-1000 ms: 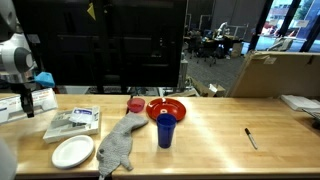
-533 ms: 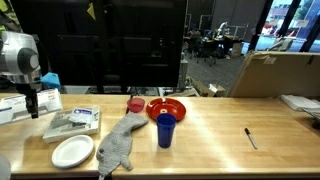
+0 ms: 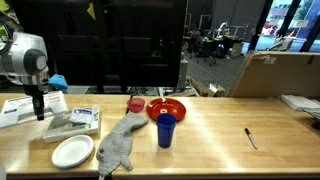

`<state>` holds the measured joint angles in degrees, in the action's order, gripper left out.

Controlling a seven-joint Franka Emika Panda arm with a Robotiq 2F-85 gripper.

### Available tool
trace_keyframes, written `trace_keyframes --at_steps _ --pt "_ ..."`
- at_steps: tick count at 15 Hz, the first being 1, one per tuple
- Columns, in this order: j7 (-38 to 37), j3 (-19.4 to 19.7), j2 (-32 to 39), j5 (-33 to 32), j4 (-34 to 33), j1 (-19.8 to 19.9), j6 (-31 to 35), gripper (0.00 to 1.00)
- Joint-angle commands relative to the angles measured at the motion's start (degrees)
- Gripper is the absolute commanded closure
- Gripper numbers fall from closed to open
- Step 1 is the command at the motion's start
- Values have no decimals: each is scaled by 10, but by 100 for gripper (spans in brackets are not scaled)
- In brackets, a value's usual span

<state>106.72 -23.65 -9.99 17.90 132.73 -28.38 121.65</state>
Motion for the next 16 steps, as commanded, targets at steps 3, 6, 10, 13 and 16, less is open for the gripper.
trace_keyframes --at_steps 3,6,10,13,16 --pt "31 27 -57 24 46 -3 -5 95" --pt "34 37 -71 24 62 -4 -4 95" --pt "32 48 -89 24 84 -6 -1 95" --pt "31 56 -101 26 100 -7 0 95" --pt "31 63 -114 32 116 -9 3 95"
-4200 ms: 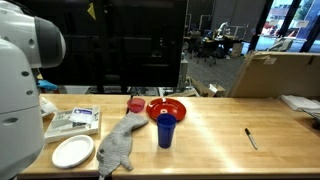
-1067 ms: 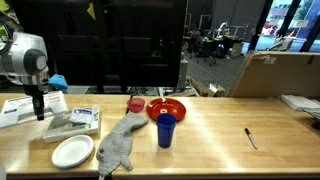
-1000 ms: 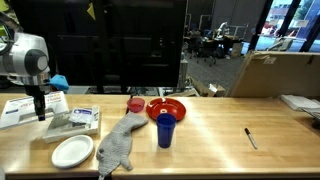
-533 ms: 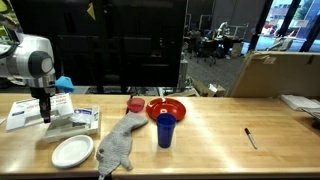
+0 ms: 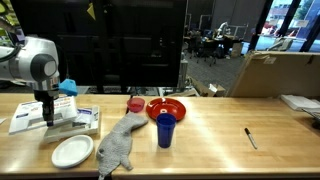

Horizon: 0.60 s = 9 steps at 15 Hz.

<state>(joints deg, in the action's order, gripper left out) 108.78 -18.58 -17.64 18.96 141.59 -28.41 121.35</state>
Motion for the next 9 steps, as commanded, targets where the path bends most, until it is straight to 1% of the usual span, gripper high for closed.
trace_keyframes --at_steps 1,4,9 --pt "10 14 -42 25 33 -9 6 95" --pt "-8 15 -56 22 47 -7 7 95" --pt "-12 21 -65 22 62 -10 13 95"
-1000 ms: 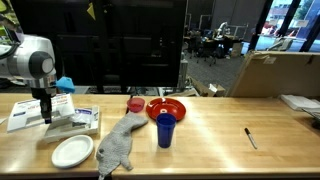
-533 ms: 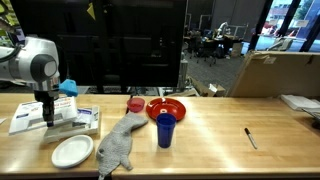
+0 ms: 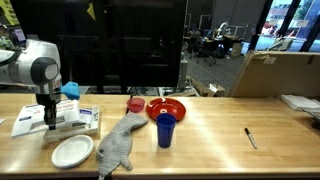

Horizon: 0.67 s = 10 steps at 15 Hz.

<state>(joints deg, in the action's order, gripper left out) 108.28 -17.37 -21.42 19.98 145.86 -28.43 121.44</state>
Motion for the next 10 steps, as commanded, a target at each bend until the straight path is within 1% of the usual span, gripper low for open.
trace_keyframes --at_steps 1,10 --pt "-7 10 -27 12 22 -9 15 95" --pt "0 35 -19 15 40 -4 38 95"
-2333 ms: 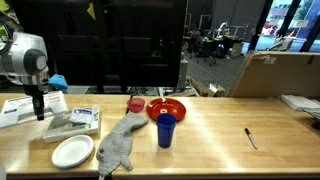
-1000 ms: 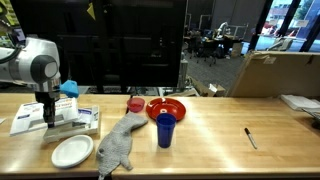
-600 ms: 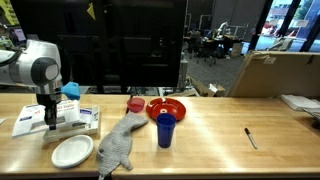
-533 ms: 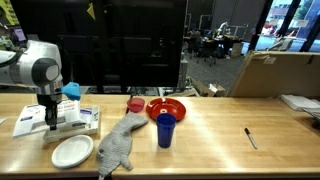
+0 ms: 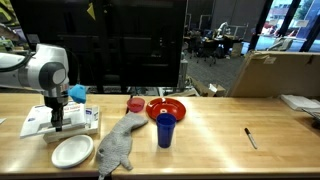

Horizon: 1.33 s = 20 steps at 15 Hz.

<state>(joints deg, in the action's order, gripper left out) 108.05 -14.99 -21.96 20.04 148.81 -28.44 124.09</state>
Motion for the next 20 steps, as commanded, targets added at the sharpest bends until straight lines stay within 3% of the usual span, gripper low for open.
trace_keyframes --at_steps 1,7,8,13,14,20 --pt "1 14 -12 14 11 -3 12 95" --pt "4 25 -6 14 11 -2 15 95" --pt "0 22 1 0 6 1 4 78" --pt "0 23 1 0 6 1 4 78" --pt "0 23 1 0 7 1 4 95" --pt "20 24 33 2 -8 3 4 95"
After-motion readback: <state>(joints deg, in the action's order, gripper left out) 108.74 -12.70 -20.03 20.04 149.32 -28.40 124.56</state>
